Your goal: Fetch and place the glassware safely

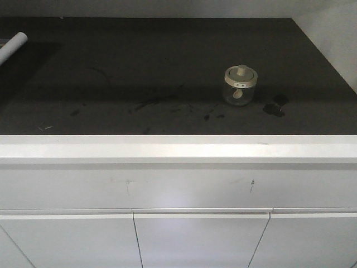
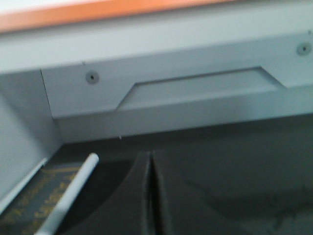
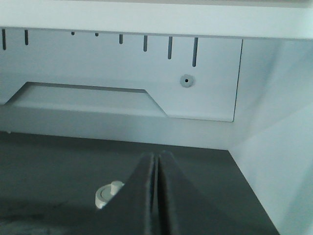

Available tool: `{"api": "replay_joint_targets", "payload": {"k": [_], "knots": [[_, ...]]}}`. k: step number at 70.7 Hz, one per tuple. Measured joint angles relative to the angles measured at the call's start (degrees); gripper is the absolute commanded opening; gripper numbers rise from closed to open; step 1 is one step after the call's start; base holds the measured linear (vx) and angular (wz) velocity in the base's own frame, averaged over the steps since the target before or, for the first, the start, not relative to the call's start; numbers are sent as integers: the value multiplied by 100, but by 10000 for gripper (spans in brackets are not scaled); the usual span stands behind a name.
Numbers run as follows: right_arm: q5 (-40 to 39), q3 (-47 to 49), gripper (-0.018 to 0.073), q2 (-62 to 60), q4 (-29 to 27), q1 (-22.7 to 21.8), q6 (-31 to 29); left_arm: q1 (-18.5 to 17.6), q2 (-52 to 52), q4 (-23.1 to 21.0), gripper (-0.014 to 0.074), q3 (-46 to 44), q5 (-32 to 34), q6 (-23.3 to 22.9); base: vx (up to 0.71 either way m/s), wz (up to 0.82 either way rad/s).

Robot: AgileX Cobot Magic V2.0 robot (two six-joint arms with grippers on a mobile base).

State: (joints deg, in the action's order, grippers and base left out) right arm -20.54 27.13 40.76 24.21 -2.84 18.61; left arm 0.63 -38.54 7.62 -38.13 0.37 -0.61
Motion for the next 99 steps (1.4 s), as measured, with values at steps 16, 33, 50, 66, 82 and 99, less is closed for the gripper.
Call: {"api": "replay_joint_targets", "payload": {"k": [16,33,50,66,82,99], "knots": [[450,-297,-1,-465,447,380,321,-63,1076,0,-7,1284,-83,-132,0,0],[537,-900,-1,-641,478,781,327,-63,2003,0,-7,2106,-87,-133,0,0],[530,-921,-1,-641,480,781,332,-63,2097,0,-7,2181,-343,-138,0,0],[517,-921,1,-635,485,781,332,-63,2097,0,-7,2181,-390,-138,0,0],[165,-921,34,13,473,781,332,-63,2097,0,-7,2181,-431,-138,0,0],[-850,-617,193,1602,478,781,332,-63,2097,0,-7,2181,-431,-138,0,0]]}}
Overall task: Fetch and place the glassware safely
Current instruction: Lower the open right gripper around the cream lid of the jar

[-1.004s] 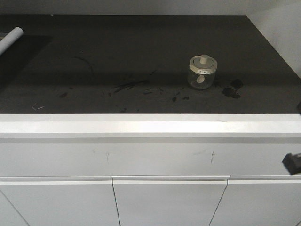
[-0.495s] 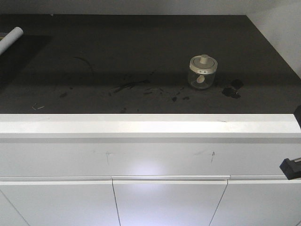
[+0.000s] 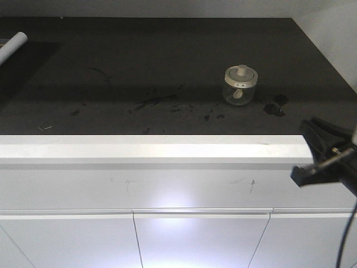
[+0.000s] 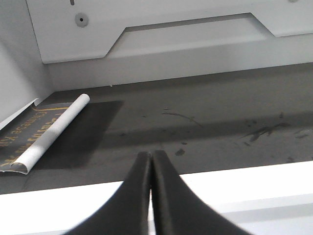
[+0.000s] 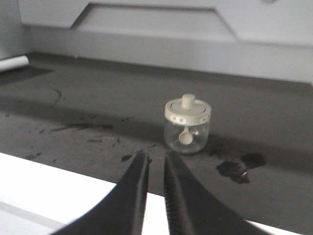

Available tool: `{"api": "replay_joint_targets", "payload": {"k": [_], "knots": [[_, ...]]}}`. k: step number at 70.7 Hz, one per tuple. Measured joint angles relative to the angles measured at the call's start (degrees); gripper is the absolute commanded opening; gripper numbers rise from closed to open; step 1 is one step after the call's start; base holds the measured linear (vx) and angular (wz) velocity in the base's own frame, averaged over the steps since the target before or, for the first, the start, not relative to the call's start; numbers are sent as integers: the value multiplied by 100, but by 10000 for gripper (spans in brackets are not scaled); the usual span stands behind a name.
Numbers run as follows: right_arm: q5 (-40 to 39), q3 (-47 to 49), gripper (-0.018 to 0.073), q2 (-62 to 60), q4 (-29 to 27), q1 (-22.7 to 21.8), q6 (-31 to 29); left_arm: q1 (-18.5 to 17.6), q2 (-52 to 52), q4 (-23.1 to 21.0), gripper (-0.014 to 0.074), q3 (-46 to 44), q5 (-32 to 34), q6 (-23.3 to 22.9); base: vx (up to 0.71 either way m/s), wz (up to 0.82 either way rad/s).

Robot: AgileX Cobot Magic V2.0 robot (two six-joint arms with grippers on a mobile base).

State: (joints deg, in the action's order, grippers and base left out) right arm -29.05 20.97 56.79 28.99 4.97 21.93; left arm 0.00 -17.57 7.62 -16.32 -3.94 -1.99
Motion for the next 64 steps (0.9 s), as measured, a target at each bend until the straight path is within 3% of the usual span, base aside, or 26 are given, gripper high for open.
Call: {"api": "replay_joint_targets", "payload": {"k": [13,19,64], "knots": [[-510,898,361,1332,6,0,14,0,0,0,-7,0,0,0,0,0],[-765,1338,394,1966,6,0,14,0,0,0,-7,0,0,0,0,0],[-1019,5111,394,5769,-307,0,-113,0,0,0,-7,0,0,0,0,0]]}}
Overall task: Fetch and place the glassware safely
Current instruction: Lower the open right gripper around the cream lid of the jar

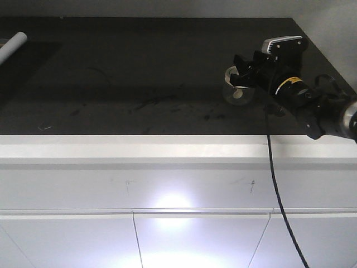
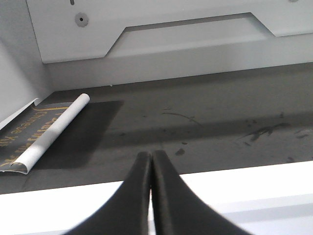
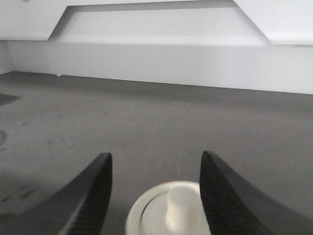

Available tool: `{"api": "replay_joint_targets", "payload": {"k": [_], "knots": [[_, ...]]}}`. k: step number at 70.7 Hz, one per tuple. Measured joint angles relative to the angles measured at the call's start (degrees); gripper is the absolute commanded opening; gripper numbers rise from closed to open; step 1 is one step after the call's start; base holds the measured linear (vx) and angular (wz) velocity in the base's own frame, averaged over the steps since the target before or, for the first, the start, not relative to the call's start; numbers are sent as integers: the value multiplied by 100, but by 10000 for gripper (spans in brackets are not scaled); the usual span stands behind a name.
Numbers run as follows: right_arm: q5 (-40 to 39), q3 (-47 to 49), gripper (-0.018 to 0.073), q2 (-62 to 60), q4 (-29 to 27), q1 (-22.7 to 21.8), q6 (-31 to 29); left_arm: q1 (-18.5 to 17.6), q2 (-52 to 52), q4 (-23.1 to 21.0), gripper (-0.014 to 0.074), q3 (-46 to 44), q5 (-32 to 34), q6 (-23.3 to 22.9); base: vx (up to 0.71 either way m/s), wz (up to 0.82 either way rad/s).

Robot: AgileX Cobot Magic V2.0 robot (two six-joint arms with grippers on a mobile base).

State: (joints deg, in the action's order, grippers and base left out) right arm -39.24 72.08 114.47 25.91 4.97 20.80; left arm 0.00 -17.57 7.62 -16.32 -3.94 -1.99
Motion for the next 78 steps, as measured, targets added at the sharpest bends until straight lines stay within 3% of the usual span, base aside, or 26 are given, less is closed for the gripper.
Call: {"api": "replay_joint_targets", "payload": {"k": [17,33,39,49,78], "knots": [[469,1206,394,1000,-5,0,0,0,0,0,-7,0,0,0,0,0],[746,1506,370,1210,-26,0,14,0,0,0,-7,0,0,0,0,0],[805,1512,287,1210,-26,0,19,0,0,0,-7,0,0,0,0,0],[846,1524,-11,1210,-10,0,19,0,0,0,-7,0,0,0,0,0],[1338,1520,-5,1009,40,0,9,0,0,0,-7,0,0,0,0,0]]}}
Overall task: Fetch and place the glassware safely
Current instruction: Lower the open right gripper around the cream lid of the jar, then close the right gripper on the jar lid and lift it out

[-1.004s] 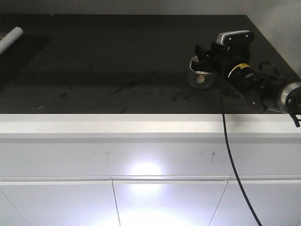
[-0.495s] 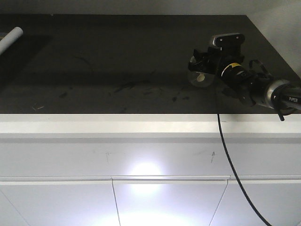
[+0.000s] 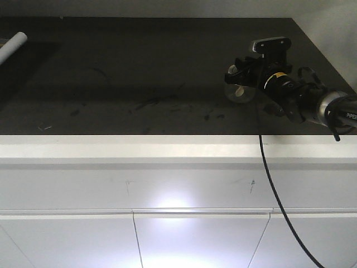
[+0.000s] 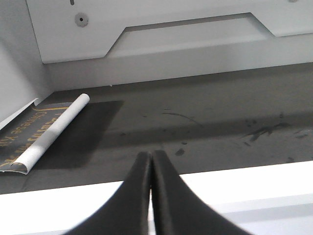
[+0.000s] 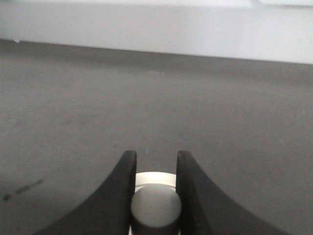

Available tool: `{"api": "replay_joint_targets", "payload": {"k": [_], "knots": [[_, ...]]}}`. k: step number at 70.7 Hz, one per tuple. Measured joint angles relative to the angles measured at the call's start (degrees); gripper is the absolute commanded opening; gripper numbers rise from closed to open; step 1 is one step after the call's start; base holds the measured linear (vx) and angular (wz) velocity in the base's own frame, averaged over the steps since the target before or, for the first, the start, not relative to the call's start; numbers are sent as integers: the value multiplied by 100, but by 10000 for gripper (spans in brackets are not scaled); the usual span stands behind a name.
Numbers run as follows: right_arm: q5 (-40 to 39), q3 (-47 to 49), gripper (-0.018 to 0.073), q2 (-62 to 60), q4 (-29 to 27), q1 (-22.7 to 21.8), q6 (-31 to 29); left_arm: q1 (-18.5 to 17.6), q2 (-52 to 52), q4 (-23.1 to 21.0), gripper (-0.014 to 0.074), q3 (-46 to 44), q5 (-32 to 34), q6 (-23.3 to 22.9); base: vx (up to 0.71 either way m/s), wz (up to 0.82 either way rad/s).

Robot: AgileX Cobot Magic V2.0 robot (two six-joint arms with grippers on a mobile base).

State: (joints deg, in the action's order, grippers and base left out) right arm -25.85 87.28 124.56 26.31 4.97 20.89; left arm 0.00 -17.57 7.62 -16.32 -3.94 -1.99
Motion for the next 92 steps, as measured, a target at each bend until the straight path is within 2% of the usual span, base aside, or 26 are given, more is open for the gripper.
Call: {"api": "replay_joint_targets", "payload": {"k": [9,16,37,60,69,92], "knots": [[447,-73,-4,-252,24,0,108,0,0,0,-7,0,0,0,0,0],[466,-339,-4,-608,24,0,171,0,0,0,-7,0,0,0,0,0],[-242,-2367,-4,-2242,177,0,184,0,0,0,-7,0,0,0,0,0],[-665,-4427,-4,-4365,292,85,184,0,0,0,-7,0,0,0,0,0],[-687,-4821,-4,-4960,309,462,184,0,0,0,-7,0,0,0,0,0],[-471,-5022,-4,-5627,366,2091,184,0,0,0,-7,0,0,0,0,0]]}}
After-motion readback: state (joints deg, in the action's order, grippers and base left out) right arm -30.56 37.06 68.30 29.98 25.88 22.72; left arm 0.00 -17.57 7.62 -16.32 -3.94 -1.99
